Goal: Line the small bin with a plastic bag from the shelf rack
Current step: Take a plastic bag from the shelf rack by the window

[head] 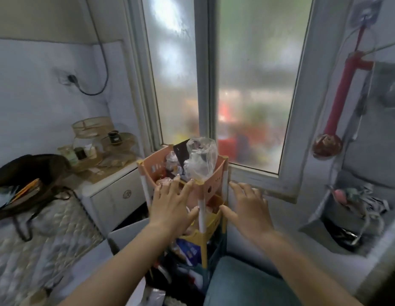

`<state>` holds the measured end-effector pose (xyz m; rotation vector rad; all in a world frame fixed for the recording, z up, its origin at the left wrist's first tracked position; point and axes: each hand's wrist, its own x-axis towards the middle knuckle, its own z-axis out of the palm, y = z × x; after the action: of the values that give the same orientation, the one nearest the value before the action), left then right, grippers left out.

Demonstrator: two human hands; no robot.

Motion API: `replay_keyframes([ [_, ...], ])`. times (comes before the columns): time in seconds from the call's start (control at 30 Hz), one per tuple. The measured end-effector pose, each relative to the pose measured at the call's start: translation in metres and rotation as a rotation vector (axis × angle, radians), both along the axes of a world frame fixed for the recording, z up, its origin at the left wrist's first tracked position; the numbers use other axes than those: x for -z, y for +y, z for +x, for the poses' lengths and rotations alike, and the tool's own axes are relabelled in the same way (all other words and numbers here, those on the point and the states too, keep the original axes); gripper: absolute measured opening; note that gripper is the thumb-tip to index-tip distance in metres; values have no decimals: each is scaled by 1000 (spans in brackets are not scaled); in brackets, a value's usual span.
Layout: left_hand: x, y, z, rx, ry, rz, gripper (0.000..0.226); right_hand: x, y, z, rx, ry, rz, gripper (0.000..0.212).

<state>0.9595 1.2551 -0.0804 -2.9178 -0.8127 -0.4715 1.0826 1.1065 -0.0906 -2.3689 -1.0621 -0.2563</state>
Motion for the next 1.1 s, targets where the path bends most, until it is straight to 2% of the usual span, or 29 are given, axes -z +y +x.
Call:
replay_keyframes([
  [0.17, 16, 60, 70, 42, 12, -77, 77, 5, 65, 62, 54, 6, 22, 59],
  [0.33, 25, 130, 129, -7, -40, -202, 94, 6, 139, 132, 10, 37, 63, 65],
  [0.37, 24, 145, 142, -34, -64, -286, 98, 6, 154, 147, 2, 49, 63, 66],
  [0.43, 24, 168, 166, -92, -179, -609, 108, 7, 182, 174, -5, 102, 55, 69],
  [0.5, 29, 184, 186, -121, -293, -884, 117, 7, 205, 196, -12, 227, 57, 81],
  [0.6, 40, 202, 205, -125, -310, -954, 122, 10, 229, 217, -60, 383, 83, 95],
  [0.67, 45, 211, 212, -95, -358, -977, 113, 16, 236, 224, -141, 394, 101, 91],
  [0.8, 50, 220, 217, 32, -431, -925, 73, 24, 240, 225, -285, 366, 178, 66],
  [0.97, 41, 227, 205, 154, -573, -805, 42, 18, 241, 206, -267, 319, 322, 38],
  [1.1, 23, 232, 182, 267, -658, -842, 31, 0, 236, 176, -201, 220, 368, 25],
])
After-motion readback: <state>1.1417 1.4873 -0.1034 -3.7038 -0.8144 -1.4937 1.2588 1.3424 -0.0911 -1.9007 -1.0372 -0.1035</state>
